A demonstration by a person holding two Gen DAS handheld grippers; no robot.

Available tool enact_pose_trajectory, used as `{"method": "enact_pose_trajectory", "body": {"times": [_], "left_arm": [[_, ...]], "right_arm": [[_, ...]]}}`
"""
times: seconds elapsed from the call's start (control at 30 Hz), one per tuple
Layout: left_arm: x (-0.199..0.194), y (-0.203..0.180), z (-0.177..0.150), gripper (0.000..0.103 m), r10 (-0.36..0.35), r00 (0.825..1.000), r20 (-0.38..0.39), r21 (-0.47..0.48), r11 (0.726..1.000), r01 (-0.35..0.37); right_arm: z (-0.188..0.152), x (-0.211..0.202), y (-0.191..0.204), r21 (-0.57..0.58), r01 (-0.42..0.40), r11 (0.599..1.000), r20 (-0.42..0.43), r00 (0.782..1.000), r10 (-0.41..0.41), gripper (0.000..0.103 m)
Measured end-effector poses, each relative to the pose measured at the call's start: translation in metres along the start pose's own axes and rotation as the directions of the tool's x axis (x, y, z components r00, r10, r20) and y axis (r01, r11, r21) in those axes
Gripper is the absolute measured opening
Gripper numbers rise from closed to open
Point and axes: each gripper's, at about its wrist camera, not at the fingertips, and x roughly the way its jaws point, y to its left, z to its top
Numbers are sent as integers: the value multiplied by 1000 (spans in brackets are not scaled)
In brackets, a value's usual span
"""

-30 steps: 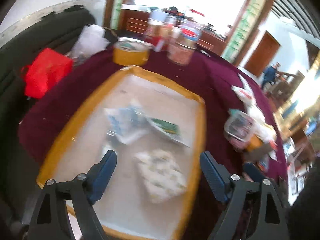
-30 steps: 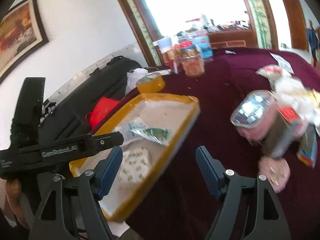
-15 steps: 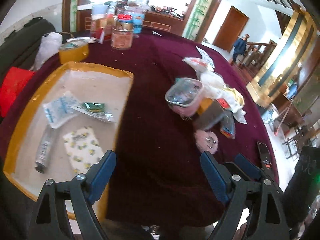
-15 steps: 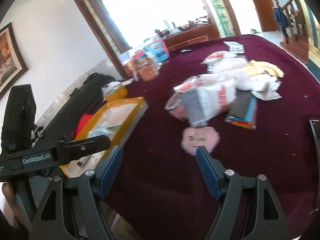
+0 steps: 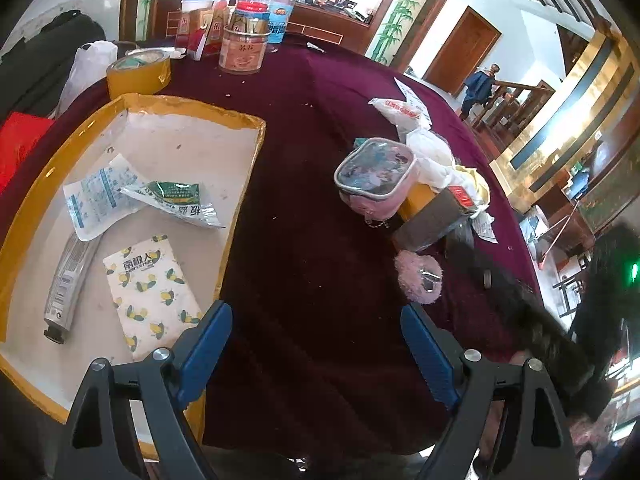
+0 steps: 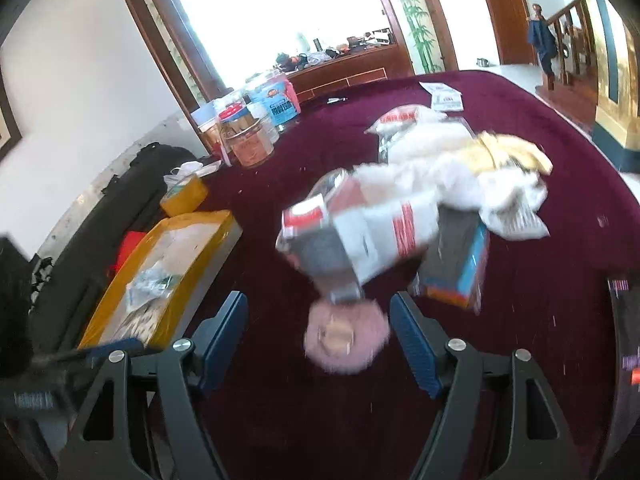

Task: Organize soft objects
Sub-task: 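Grasp the pink plush keychain with the left gripper while the right gripper grasps the red-label box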

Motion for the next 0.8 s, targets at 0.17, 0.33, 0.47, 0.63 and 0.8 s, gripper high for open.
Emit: {"method": "enact_pose_trajectory", "body": {"times": [0.17, 0.33, 0.47, 0.63, 0.8], "left_arm": [[9, -1, -4, 89, 8, 1000, -30, 28, 1000, -7], [15, -9, -5, 89, -1, 1000, -26, 64, 998, 2], [27, -26, -4, 89, -16, 998, -61, 106, 994, 22], [47, -67, -1, 89, -29, 997, -78, 216, 975, 45], [80, -88, 8, 89, -25, 994, -103, 260, 964, 51]], "right_arm": [[25, 28, 8, -61, 34, 998, 6, 999, -34, 36], [26, 45, -4, -46, 40, 998, -1, 999, -40, 29], [23, 21, -17, -12, -19, 1000, 92, 996, 20, 29], [17, -5, -43, 58, -89, 994, 214, 974, 75, 29], [13, -9, -70, 181, -173, 968, 262, 957, 122, 29]]}}
